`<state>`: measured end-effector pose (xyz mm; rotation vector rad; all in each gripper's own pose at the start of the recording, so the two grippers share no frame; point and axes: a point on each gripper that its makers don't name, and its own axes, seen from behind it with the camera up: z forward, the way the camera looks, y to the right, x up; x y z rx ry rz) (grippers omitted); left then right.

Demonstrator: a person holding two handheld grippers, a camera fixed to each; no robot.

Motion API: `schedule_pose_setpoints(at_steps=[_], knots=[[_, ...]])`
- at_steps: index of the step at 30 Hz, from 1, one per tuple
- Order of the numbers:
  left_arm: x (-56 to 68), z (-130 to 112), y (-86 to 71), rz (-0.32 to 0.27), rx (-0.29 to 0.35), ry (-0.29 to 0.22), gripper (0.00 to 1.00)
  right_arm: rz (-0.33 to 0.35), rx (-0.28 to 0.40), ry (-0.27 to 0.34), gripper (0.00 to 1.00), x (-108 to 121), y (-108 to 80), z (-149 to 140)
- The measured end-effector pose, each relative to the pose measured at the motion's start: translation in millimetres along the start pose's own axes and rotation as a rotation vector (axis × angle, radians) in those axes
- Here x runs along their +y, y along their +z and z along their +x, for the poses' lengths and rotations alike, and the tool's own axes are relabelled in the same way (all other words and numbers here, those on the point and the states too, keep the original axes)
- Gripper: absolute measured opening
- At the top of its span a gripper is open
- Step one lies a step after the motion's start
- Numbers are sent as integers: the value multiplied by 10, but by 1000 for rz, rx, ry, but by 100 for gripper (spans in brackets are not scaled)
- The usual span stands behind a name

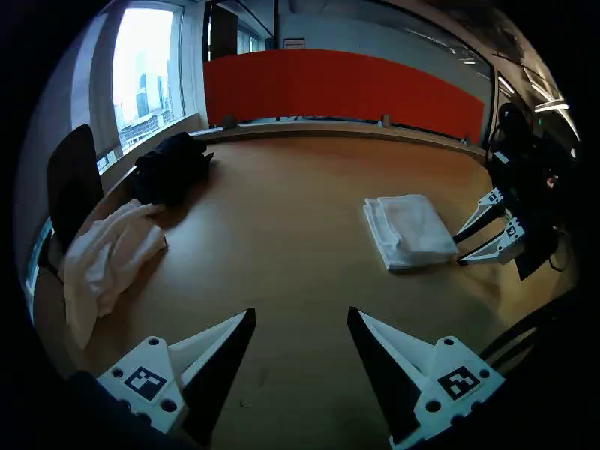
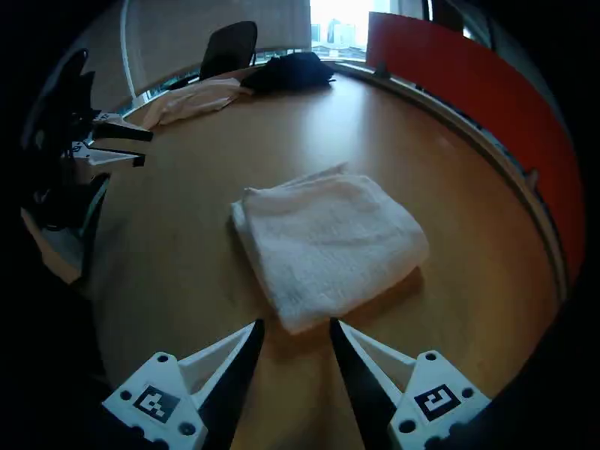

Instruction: Fold towel

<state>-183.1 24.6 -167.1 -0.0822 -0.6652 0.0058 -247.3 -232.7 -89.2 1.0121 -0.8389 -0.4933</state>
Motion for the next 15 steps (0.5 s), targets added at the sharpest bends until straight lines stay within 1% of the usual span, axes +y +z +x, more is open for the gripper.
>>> schedule_pose_setpoints(at_steps=[4,6,11,15], knots=[[7,-1,0,-2,-1,-1,91,-6,-1,11,66,-7,20,-12],[12,-2,1,-3,-1,0,90,-9,-3,17,63,-12,31,-20],[24,-5,2,-6,-3,2,91,-21,-10,34,51,-2,56,-43],[28,-13,0,-7,-4,2,91,-36,-9,45,35,29,65,-44]])
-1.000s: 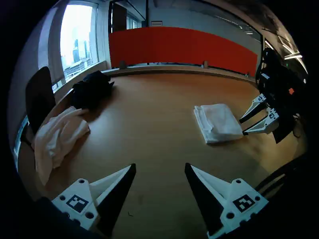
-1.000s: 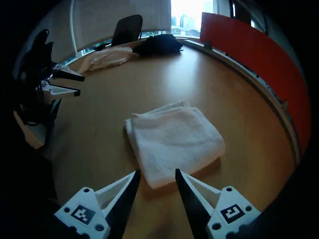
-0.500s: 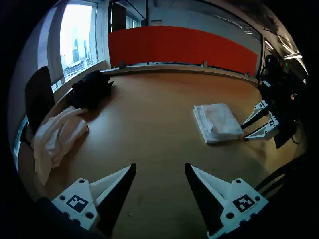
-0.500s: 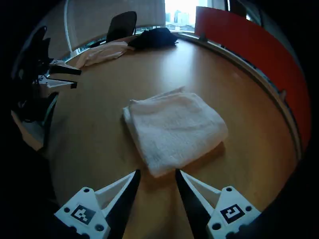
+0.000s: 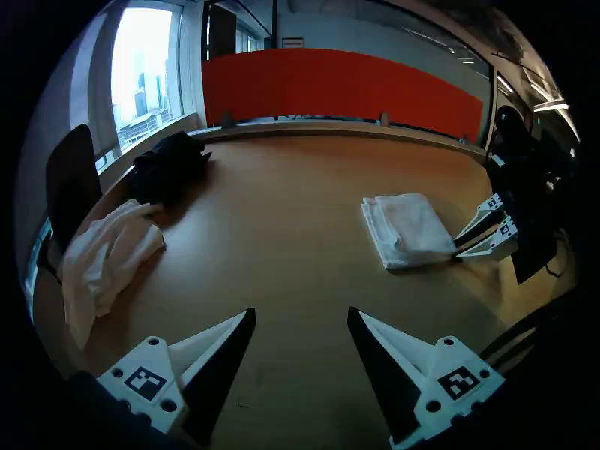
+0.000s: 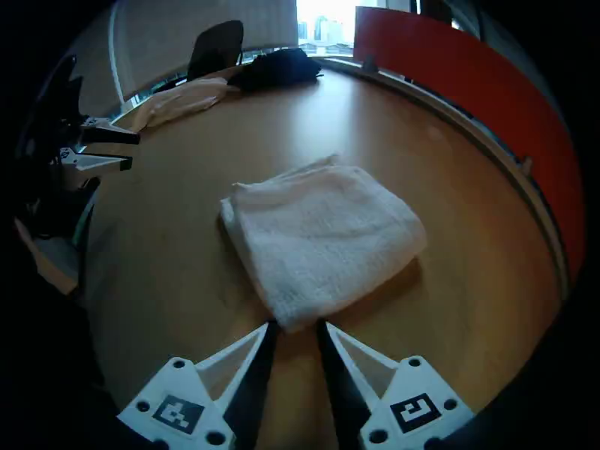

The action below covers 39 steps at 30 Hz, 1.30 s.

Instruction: Fold towel

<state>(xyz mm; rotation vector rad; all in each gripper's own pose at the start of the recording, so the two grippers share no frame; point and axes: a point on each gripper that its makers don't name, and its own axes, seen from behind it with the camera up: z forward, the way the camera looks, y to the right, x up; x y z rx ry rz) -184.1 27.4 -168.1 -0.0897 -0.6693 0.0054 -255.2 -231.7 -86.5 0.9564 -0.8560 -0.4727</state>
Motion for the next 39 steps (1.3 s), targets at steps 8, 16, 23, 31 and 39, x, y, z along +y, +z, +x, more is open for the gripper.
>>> schedule_pose_setpoints(at_steps=[8,16,23,31,39], knots=[[5,15,-3,-3,1,4,91,-5,2,7,8,25,-10,3],[11,39,-1,-6,4,5,91,-11,5,22,3,57,-39,32],[2,43,-3,-7,6,-3,91,-23,20,34,2,104,-116,170],[3,108,10,-16,17,-6,91,-43,67,7,2,197,-297,528],[16,206,17,-31,32,-1,91,-72,135,-41,2,313,-541,1010]])
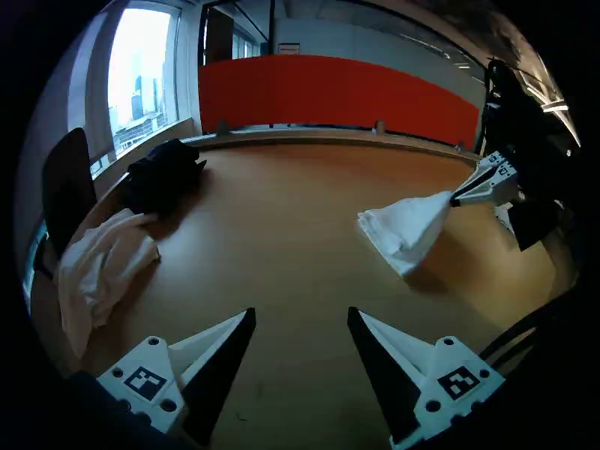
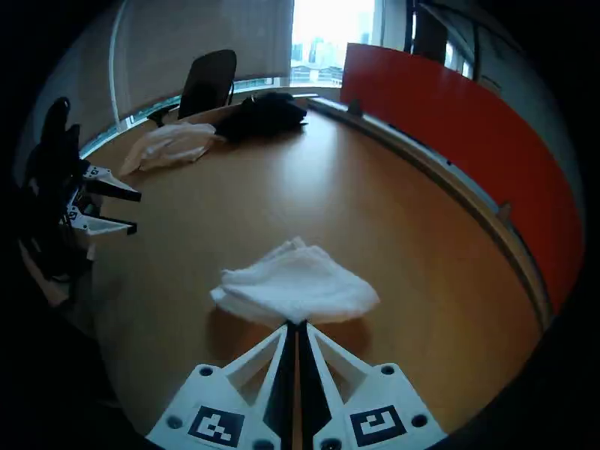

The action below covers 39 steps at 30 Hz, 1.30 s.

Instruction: Fold towel

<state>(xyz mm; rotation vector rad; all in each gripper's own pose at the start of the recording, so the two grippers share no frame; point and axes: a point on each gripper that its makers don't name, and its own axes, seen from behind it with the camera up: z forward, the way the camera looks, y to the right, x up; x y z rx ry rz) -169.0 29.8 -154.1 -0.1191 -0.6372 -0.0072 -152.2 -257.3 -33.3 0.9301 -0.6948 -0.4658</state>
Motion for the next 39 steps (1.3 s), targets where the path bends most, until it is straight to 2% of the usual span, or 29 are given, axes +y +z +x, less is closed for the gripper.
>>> schedule_pose_setpoints(at_steps=[9,15,27,39], knots=[[-9,104,-8,-5,18,11,91,-35,79,-16,2,225,-217,554],[29,161,-14,-17,26,20,91,-63,110,-28,2,351,-358,747],[97,208,0,-33,29,21,90,-119,143,16,2,622,-645,787],[194,240,40,-52,25,30,91,-172,151,47,2,1020,-1007,593]])
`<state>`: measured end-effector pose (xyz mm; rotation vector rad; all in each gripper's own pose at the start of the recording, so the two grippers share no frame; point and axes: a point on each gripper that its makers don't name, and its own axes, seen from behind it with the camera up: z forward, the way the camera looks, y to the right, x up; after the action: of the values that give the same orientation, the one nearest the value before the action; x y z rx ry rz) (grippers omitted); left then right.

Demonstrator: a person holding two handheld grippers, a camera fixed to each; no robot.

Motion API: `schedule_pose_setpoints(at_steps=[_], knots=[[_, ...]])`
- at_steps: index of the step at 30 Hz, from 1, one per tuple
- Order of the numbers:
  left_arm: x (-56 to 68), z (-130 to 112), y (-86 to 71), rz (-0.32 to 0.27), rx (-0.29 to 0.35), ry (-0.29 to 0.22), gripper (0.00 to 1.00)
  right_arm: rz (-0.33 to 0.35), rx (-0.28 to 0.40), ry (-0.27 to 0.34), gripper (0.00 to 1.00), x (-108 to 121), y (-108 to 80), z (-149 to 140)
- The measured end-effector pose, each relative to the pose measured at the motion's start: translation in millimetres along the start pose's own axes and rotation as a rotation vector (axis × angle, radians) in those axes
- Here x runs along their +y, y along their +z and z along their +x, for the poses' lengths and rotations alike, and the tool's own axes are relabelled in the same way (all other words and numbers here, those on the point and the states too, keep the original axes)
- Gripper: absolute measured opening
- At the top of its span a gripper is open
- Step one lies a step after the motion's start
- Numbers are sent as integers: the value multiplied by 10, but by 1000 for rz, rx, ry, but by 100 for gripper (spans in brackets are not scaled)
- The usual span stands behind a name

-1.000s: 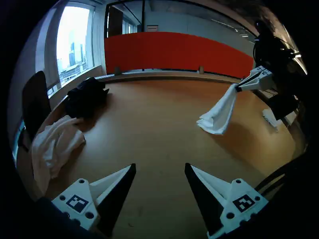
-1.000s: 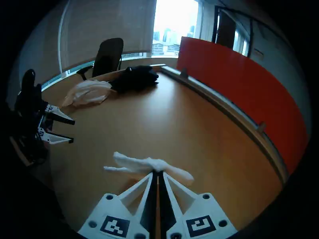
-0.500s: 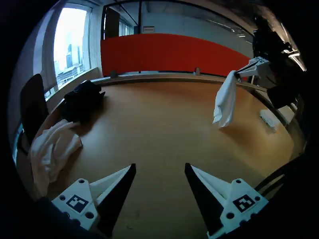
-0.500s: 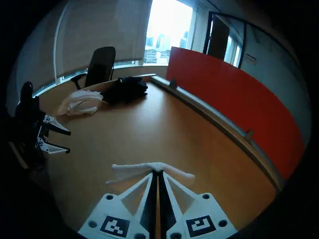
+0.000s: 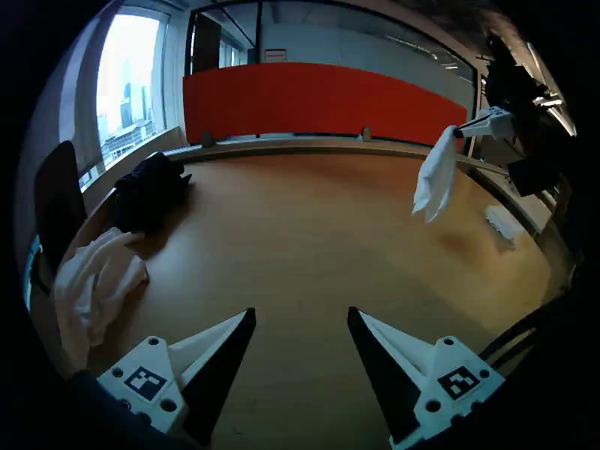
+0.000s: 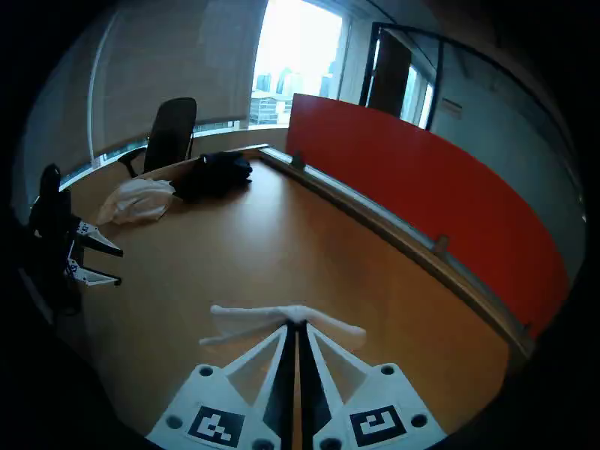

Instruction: Fold towel

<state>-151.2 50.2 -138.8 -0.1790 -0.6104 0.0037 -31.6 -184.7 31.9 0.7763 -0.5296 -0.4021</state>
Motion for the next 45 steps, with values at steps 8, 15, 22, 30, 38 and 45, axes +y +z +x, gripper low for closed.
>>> schedule_pose_setpoints(at_steps=[8,15,22,30,38,45], knots=[[23,41,45,0,1,-3,91,-44,-5,20,2,337,-177,-160],[35,47,83,5,-7,-1,91,-86,-15,50,2,658,-345,-327],[15,37,96,24,-13,-17,91,-126,-30,68,2,966,-518,-467],[-6,24,102,45,-17,-23,91,-160,-53,82,2,1268,-697,-636],[-30,25,97,65,-20,-32,91,-194,-84,99,2,1571,-870,-837],[-50,29,94,78,-22,-36,91,-229,-128,103,2,1855,-1018,-1073]])
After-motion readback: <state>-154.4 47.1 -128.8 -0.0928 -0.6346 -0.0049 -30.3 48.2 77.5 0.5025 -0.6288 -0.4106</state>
